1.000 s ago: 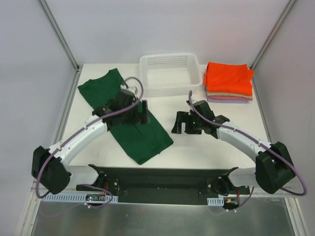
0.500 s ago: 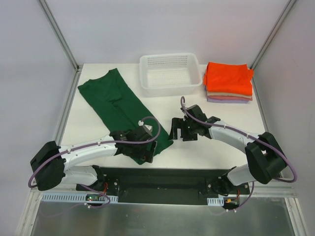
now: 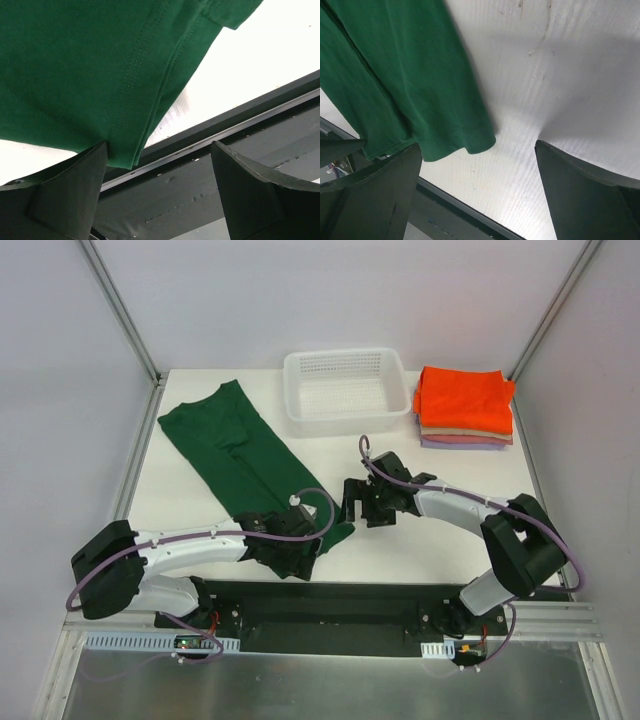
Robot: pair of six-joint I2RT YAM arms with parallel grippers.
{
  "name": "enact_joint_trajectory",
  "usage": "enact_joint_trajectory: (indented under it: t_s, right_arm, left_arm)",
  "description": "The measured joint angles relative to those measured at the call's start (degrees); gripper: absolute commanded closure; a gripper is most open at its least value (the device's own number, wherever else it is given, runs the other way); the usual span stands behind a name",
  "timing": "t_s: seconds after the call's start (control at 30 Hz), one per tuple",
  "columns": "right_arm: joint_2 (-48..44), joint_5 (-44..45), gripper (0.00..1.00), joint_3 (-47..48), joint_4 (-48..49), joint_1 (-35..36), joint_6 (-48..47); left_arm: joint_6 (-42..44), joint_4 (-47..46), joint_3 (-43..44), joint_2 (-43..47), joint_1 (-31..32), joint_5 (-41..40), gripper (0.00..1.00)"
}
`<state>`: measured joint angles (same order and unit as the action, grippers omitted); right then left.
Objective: Fold and stack the t-shirts
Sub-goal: Grab the bottom of the folded rectangular tshirt with both arms
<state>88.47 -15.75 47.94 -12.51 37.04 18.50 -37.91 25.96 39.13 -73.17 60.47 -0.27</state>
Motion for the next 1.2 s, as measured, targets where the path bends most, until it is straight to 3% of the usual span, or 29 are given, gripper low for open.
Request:
enact_joint_trajectory:
  t_s: [0.13,0.33,0.4,0.47,0.53,0.57,0.6,0.73,0.97,1.2]
  right_arm:
    - [1.2,-0.2,0.11,0.7,0.3,0.1,0.3]
    - [2.3,-0.1,0.33,1.4,0.4,0.7,0.8]
    - [2.6,-0.1,0.38,1.4,0.5,1.1,1.2]
    - [3.0,-0.1,0.45,1.4,0.4,1.6,1.4]
    - [3.3,0.0,0.62,1.4,0.2,2.3,1.5]
    - [3.6,0.1,0.71,1.4,0.2,2.5,1.6]
    - [4.0,0.0,0.79,1.4,0.2,2.7,1.6]
    - [5.7,0.1,0.99,1.4,0.2,2.9,1.7]
    - [1.5,3.0,1.0,0.5,-1.4,2.7,1.2]
    - [-11.4,6.4,1.0,-3.2,-7.2,-3.0,-1.3]
  left_arm:
    - [0.0,0.3,-0.2,-2.0,0.3,0.3,0.26]
    - [0.2,2.2,1.0,-5.4,1.1,-1.4,0.44]
    - [0.2,3.2,1.8,-6.5,1.5,-2.5,0.59]
    - [0.0,4.2,2.3,-7.4,1.9,-3.8,0.65]
    - [0.0,5.0,2.7,-8.1,2.0,-4.7,0.79]
    - [0.1,5.5,3.0,-8.4,2.2,-5.2,0.93]
    - [0.0,5.9,3.3,-8.8,2.3,-5.6,1.0]
    - [-0.2,7.3,4.4,-9.9,2.7,-6.5,1.0]
    - [0.1,7.9,6.1,-10.0,5.8,-6.6,1.0]
    - [3.0,6.0,17.6,-11.8,12.2,-1.7,1.0]
